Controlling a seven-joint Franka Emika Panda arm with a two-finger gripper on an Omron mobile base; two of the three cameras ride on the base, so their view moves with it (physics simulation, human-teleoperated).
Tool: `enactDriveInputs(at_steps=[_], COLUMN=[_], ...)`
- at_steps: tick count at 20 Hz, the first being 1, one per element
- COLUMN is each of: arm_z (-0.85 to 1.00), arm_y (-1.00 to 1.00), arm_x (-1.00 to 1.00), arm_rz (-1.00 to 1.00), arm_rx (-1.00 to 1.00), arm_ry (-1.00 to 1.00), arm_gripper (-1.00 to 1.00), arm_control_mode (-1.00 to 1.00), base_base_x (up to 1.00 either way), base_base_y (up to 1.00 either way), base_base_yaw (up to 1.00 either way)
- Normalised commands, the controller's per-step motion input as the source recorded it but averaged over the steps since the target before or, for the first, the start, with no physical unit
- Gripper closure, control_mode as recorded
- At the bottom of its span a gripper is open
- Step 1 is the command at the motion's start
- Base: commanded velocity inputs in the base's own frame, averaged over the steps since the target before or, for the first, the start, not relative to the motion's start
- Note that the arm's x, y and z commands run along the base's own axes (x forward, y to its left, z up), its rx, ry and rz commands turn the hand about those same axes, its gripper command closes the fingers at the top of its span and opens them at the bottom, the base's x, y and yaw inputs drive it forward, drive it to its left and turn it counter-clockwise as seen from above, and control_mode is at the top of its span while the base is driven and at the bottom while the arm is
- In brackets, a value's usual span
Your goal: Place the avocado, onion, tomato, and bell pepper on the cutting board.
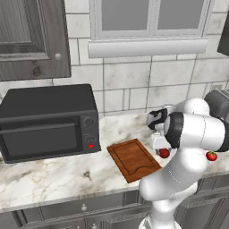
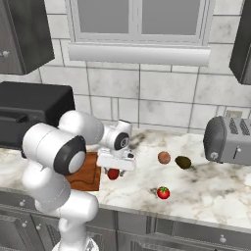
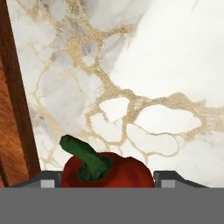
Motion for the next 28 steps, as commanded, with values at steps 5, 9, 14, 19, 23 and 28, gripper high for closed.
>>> enactDriveInputs(at_steps=[5,9,14,19,23,28], arm_z=[0.03,0.38,0.62,0.85,0.76,0.16], arm_y=[0.03,0.14,0.27,0.33,0.36,0.38], arm_x=[-0.23,-0.46,-0.39,-0.45,-0.31,-0.01], arm_rz=[0.0,0.0,0.0,0.0,0.0,0.0], arm_rx=[0.0,0.0,0.0,0.0,0.0,0.0], arm_ry=[0.02,-0.01,-0.02,-0.06,-0.08,-0.1], arm_gripper=[1.0,1.0,1.0,1.0,1.0,1.0], arm_control_mode=[-1.0,-1.0,-1.0,-1.0,-1.0,-1.0], base_base_x=[0.0,0.0,0.0,0.0,0.0,0.0], base_base_y=[0.0,0.0,0.0,0.0,0.0,0.0], base_base_yaw=[0.0,0.0,0.0,0.0,0.0,0.0])
